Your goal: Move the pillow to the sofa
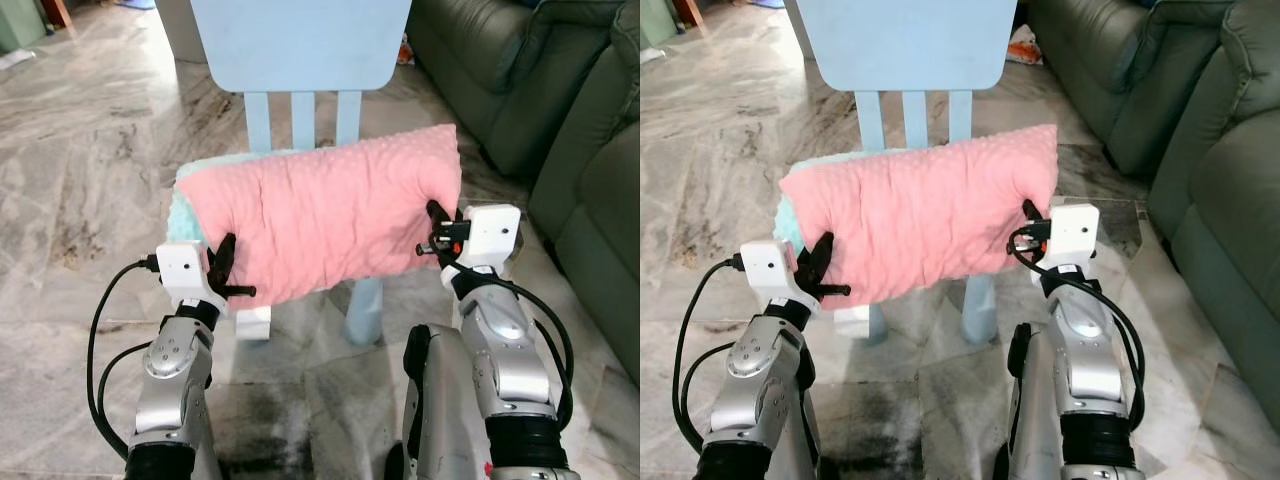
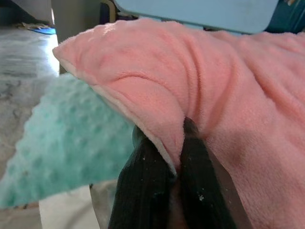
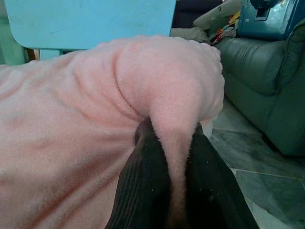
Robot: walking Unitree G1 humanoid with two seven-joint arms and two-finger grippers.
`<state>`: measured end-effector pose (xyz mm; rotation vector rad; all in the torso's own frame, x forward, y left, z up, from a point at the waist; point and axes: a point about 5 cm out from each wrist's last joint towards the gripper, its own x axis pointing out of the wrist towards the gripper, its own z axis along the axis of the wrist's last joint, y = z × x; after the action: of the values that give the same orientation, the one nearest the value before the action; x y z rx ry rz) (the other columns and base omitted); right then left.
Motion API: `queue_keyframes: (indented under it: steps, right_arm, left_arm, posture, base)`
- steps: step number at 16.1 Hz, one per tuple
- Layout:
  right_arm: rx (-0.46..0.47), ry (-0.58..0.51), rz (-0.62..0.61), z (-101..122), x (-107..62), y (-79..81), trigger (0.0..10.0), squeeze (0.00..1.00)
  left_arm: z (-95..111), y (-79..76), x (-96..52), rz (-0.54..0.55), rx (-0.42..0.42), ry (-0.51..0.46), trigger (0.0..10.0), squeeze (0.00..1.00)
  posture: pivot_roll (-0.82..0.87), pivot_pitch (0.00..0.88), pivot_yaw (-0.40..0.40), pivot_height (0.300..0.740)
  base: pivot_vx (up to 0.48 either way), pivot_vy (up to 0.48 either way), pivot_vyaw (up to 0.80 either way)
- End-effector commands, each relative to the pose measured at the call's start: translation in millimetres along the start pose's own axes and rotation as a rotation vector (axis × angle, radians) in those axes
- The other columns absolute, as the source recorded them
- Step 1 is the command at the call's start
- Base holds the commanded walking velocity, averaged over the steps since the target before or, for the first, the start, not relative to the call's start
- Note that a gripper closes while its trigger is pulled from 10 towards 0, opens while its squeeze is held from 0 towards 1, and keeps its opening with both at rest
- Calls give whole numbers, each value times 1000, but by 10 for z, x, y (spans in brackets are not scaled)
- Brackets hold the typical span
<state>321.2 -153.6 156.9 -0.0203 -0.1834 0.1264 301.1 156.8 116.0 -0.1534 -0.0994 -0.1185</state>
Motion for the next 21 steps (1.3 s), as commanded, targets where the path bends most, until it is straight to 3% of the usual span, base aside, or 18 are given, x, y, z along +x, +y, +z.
queue_keyframes:
  steps: [1,5,21]
  right_arm:
    - [-16,-57,12,169,60,44,10000,0]
    - [1,-57,18,255,98,55,10000,0]
    - [24,-42,11,279,71,79,10000,0]
  left_arm:
    - [106,2,70,3,19,-33,10000,0]
    - [169,-21,93,10,18,-42,10000,0]
    - [71,-151,87,-34,-16,4,10000,0]
  posture:
    - [-119,0,2,346]
    - [-116,0,-3,346]
    - [-130,0,4,359]
  base:
    - [0,0,0]
    - [0,0,0]
    - [0,0,0]
